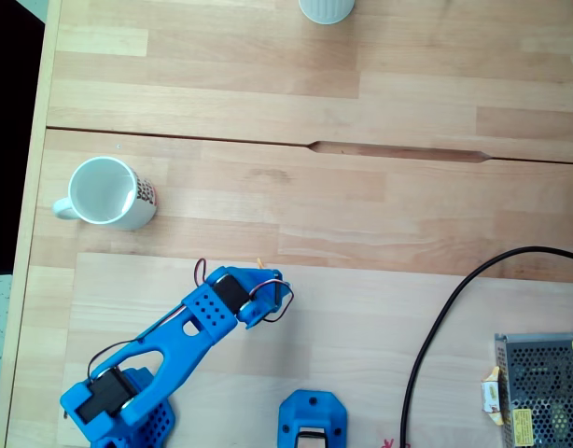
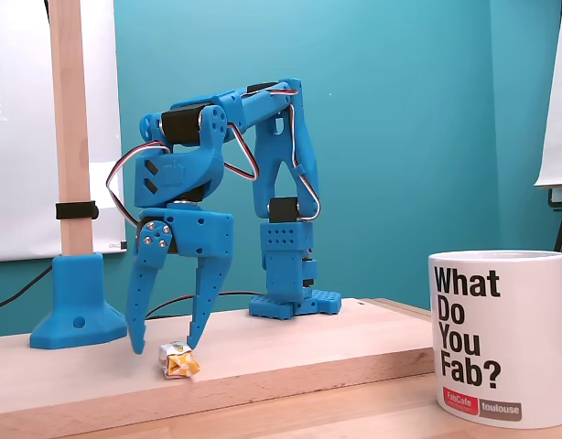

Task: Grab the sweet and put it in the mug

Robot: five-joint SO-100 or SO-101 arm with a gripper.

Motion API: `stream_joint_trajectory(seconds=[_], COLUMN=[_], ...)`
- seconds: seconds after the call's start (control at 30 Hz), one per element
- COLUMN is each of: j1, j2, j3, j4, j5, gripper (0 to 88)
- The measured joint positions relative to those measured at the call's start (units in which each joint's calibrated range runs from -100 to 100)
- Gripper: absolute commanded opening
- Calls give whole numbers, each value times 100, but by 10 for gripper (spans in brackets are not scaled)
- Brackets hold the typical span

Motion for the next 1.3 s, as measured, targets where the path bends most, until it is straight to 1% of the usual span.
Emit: stream_joint_trajectory(seconds=[0.03, 0.1, 0.3, 0.73, 0.83, 1.03, 1.13, 1.3], j1=[0, 0, 0, 0, 0, 0, 0, 0], j2=[0, 0, -9, -9, -9, -9, 0, 0], j3=[0, 0, -18, -18, -18, -18, -9, -9], j4=[0, 0, 0, 0, 0, -8, -8, -41], j5=[0, 0, 0, 0, 0, -5, -5, -10], gripper=[47, 18, 50, 39, 65, 172, 208, 236])
